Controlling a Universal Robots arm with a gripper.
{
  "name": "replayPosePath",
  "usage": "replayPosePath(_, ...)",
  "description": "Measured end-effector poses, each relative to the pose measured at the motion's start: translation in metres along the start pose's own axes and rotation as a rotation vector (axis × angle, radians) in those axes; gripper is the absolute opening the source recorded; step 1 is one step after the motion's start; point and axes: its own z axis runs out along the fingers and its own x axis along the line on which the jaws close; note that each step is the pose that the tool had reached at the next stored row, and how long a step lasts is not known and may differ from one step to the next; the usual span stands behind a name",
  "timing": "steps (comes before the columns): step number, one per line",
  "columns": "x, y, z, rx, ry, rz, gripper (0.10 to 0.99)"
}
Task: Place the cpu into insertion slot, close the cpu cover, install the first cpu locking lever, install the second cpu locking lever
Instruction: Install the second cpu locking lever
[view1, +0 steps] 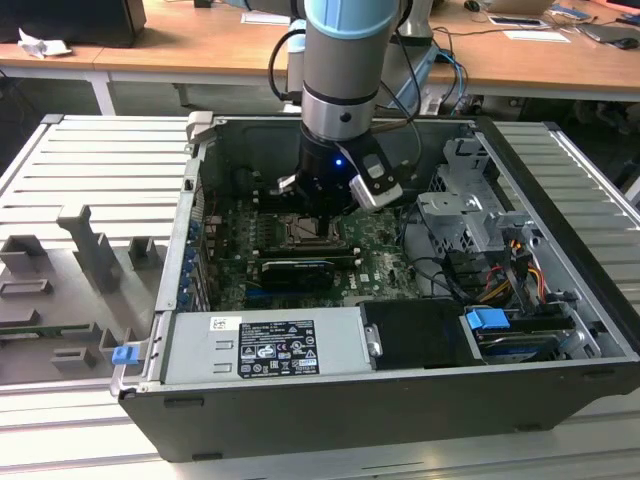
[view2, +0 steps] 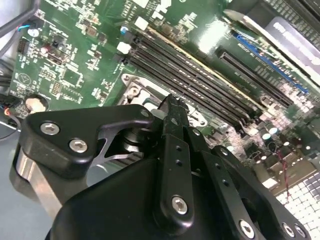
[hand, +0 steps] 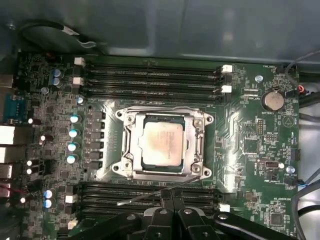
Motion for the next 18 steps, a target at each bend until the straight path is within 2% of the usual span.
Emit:
replayPosePath(3, 0.0074, -0.0001, 0.0005, -0.003, -0.0002, 0.0, 0.106)
replayPosePath(5, 0.0091, -0.0002, 0.0014, -0.004, -0.0002, 0.0, 0.106)
replayPosePath(8, 0.0119, -0.0005, 0.0072, -0.009, -0.0003, -0.001, 0.106)
replayPosePath(10, 0.0144, -0.0011, 0.0086, -0.016, -0.0006, -0.001, 0.106)
replayPosePath(13, 0.0206, -0.0033, 0.0094, -0.038, -0.0017, -0.001, 0.106)
replayPosePath(14, 0.0223, -0.0041, 0.0096, -0.043, -0.0019, -0.001, 0.106)
replayPosePath(18, 0.0291, -0.008, 0.0103, -0.053, -0.0024, -0.001, 0.106)
